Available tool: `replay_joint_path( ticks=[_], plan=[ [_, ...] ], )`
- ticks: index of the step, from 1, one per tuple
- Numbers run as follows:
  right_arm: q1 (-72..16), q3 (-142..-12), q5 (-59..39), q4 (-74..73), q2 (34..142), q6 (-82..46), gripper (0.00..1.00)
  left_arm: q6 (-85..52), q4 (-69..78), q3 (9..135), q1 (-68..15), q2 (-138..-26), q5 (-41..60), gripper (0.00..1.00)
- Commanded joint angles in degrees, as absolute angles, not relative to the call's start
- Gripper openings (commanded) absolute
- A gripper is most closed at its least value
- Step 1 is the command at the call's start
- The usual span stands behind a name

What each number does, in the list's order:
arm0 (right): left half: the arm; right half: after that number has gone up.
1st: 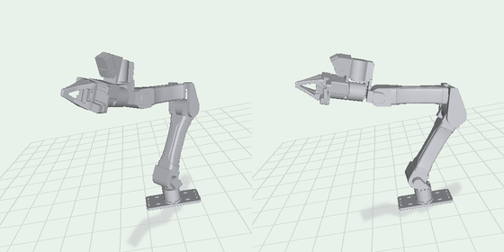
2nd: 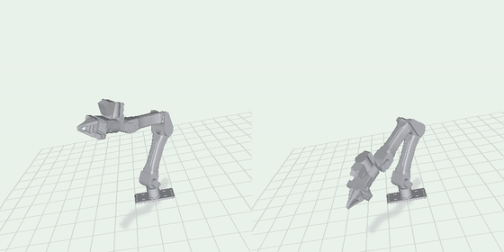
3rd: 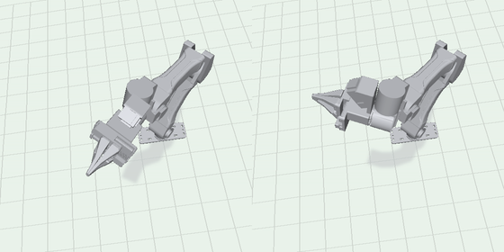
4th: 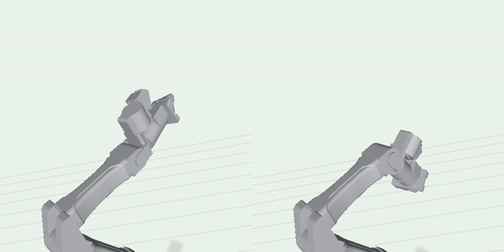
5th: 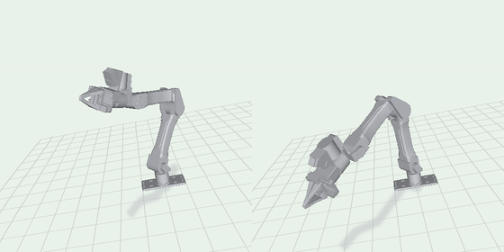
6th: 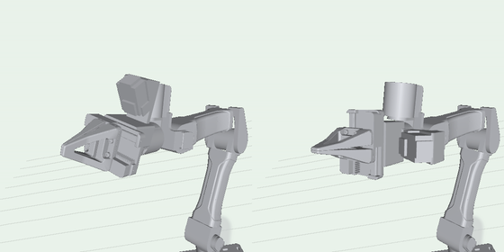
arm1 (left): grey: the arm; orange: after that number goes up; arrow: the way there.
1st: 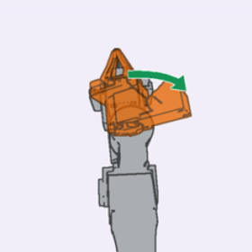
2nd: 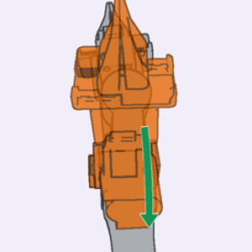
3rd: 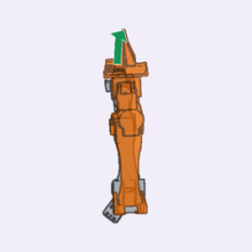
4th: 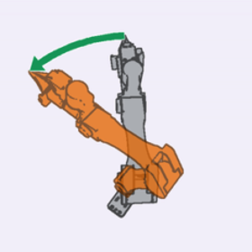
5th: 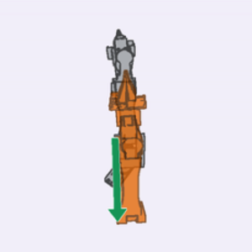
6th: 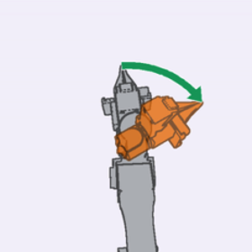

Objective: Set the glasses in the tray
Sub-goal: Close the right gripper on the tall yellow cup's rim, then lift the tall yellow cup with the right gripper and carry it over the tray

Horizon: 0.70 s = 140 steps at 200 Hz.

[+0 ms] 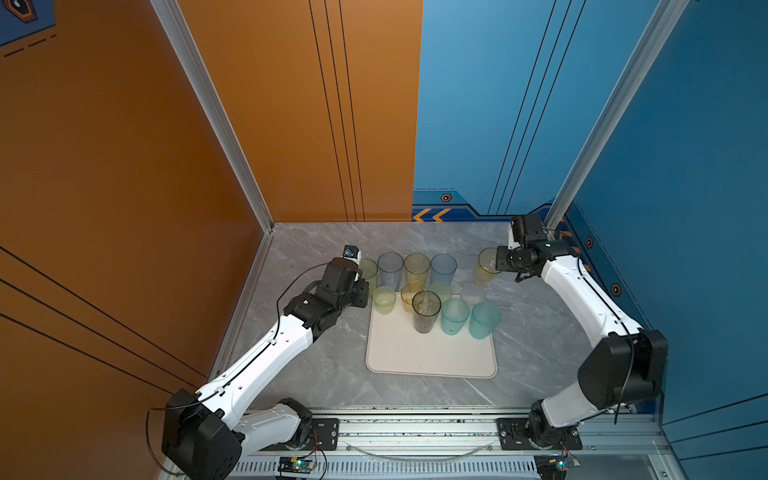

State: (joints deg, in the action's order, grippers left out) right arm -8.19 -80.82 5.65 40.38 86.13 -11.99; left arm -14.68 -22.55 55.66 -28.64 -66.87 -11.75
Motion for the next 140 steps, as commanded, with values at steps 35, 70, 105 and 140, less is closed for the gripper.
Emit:
replay_joint_path(
  ticks=[35,70,105,140],
  plan=[
    [-14.08,-82.46,0.15,36.87,70.58,-11.47,0.0,-17.2,-25.53,53.0,-24.03,-63.44,-10.34,0.27],
    [-27.77,-87.09,-2.27,40.03,68.32,-8.25,0.0,-17.92,-26.46,52.48,-22.38,-61.68,-9.49,0.27],
    [-43.87,-92.15,-0.85,45.42,73.2,-4.38,0.0,-18.19,-27.46,52.48,-21.54,-60.06,-9.29,0.27],
    [-53.87,-93.99,0.86,48.28,80.8,-3.09,0.0,-17.95,-28.77,53.57,-21.27,-59.0,-8.61,0.28]
  ],
)
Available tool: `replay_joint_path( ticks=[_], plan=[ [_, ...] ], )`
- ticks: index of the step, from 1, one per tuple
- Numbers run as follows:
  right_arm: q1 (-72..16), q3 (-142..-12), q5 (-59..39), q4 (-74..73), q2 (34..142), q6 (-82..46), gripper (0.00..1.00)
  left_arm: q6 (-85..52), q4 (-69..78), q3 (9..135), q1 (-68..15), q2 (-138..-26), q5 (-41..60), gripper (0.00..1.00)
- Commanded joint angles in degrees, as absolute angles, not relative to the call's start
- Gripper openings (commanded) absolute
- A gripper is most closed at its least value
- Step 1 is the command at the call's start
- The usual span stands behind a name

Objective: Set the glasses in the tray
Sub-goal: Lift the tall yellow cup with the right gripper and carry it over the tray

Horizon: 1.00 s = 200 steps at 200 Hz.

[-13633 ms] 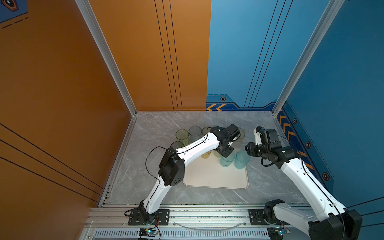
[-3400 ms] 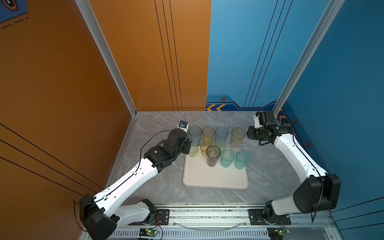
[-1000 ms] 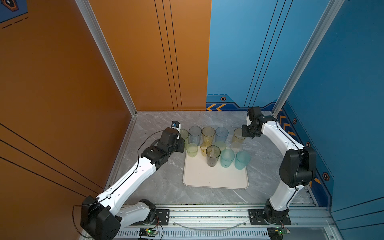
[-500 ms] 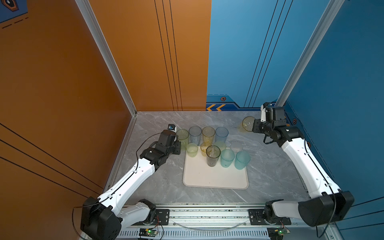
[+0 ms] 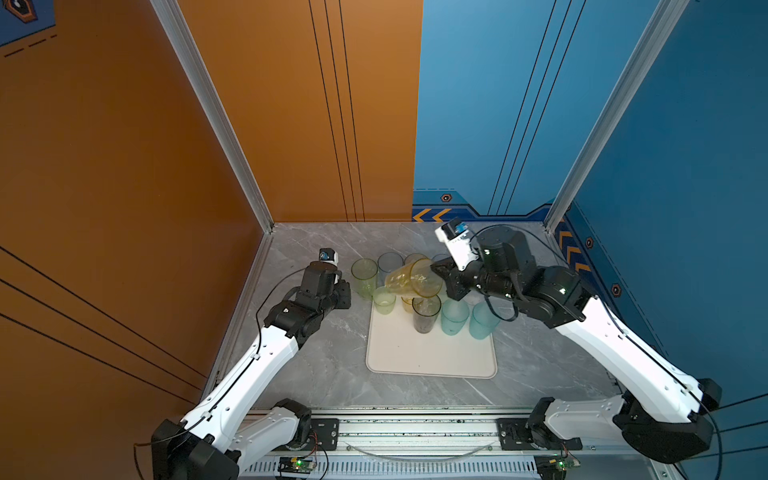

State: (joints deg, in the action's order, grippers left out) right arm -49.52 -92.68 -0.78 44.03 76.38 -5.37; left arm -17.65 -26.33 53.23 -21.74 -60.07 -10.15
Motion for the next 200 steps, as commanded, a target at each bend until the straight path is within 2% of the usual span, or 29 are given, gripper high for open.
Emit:
replay_joint_path(
  ticks=[1,60,200],
  plan=[
    [-54.05,-94.06,0.87,48.31,81.0,-3.04,0.0,-17.94,-28.8,53.59,-21.27,-58.99,-8.61,0.28],
    [-57.92,-95.89,2.87,51.27,92.6,-2.98,0.0,-17.58,-29.62,54.51,-21.13,-58.77,-7.92,0.28],
    [-51.77,-100.6,5.01,51.3,107.47,-1.49,0.0,-16.19,-29.79,54.92,-19.31,-61.74,-4.93,0.29]
  ],
)
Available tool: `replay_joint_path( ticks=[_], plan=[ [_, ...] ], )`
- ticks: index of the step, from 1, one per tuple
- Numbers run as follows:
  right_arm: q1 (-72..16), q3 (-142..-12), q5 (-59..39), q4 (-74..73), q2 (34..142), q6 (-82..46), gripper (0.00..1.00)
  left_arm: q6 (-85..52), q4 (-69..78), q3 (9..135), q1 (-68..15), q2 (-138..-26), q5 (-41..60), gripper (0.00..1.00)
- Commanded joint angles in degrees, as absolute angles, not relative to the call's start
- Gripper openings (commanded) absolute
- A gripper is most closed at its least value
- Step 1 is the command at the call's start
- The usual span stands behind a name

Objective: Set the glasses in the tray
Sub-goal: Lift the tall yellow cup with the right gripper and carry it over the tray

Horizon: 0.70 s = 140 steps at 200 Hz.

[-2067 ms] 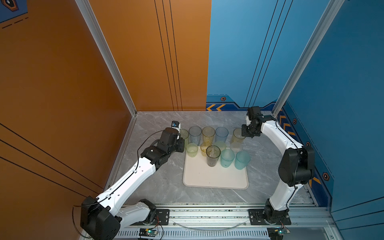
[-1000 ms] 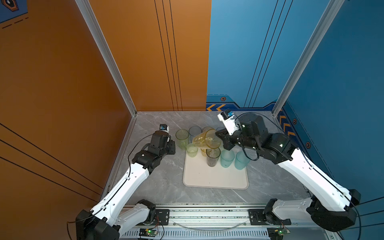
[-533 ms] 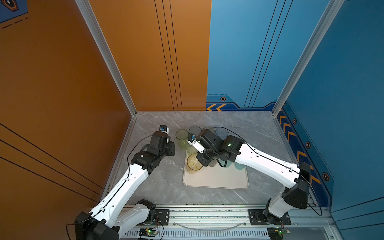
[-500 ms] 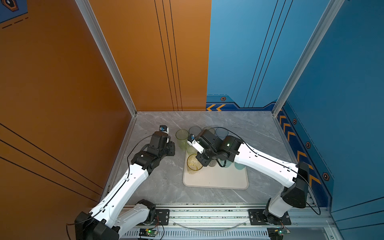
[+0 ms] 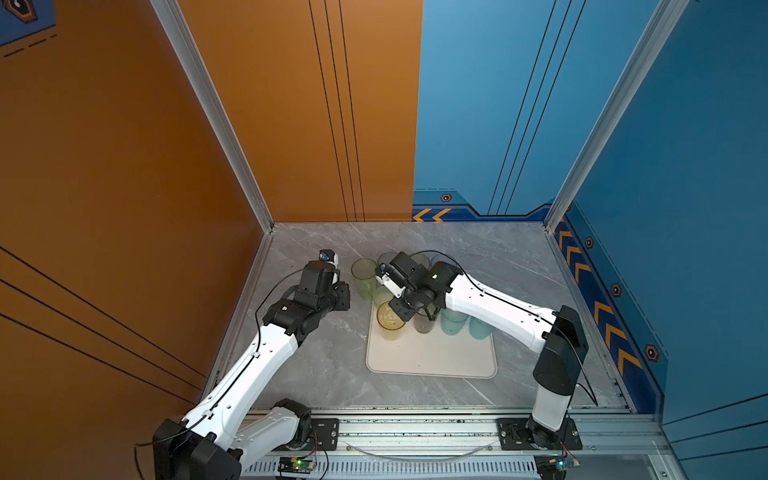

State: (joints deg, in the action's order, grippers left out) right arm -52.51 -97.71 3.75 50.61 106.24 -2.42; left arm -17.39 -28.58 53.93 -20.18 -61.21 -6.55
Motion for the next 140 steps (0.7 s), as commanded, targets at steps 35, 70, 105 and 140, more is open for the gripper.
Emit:
replay_joint_path(
  ticks=[35,70,105,140],
  plan=[
    [-50.82,-102.06,4.66,51.34,109.56,-1.32,0.0,-15.91,-29.79,54.71,-18.73,-62.57,-4.1,0.29],
    [-49.68,-102.57,4.75,51.73,110.89,-1.15,0.0,-15.73,-29.79,54.59,-18.28,-63.32,-3.65,0.3],
    [-49.02,-104.67,4.73,52.34,111.88,-0.97,0.0,-15.47,-29.79,54.41,-17.8,-63.96,-3.04,0.31],
    [-48.34,-105.01,4.47,52.55,112.74,-0.97,0.0,-15.38,-29.71,54.45,-17.53,-64.6,-2.47,0.32]
  ],
)
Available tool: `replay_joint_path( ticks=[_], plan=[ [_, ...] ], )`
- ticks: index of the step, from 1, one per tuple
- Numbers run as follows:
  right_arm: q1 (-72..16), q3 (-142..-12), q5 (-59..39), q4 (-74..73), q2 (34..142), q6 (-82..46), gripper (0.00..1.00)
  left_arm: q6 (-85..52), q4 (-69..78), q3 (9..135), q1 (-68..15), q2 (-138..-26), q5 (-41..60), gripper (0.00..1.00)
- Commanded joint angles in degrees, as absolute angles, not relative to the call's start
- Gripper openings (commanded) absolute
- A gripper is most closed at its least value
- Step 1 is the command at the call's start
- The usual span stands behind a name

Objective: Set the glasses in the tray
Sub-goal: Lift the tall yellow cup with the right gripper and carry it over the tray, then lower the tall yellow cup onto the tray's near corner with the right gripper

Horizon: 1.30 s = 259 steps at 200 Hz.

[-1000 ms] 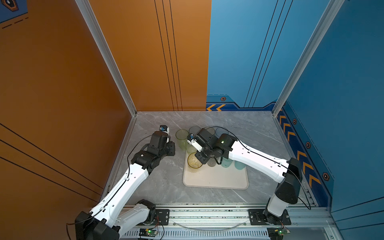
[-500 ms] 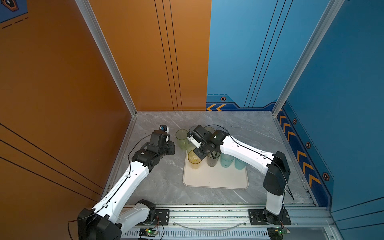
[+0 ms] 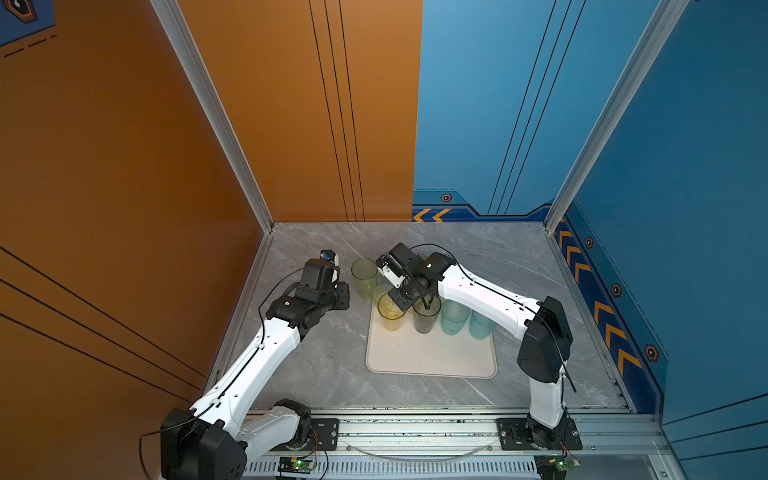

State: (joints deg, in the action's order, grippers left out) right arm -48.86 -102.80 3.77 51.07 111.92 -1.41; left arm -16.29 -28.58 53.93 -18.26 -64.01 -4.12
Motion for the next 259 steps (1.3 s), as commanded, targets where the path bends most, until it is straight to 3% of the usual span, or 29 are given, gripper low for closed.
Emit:
replay_joint_path(
  ticks=[1,51,205,259],
  plan=[
    [-48.3,-105.02,4.48,52.56,112.75,-0.97,0.0,-15.38,-29.71,54.43,-17.51,-64.64,-2.42,0.32],
    [-47.98,-105.29,4.09,53.17,113.47,-0.71,0.0,-15.21,-29.71,54.59,-17.29,-65.21,-1.93,0.33],
    [-47.54,-105.47,4.04,53.26,112.94,-0.77,0.27,-15.21,-30.06,54.76,-17.25,-64.87,-1.45,0.34],
    [-47.47,-105.47,4.3,53.26,111.98,-0.79,0.29,-15.21,-30.23,54.58,-17.23,-65.3,-2.0,0.33]
  ],
)
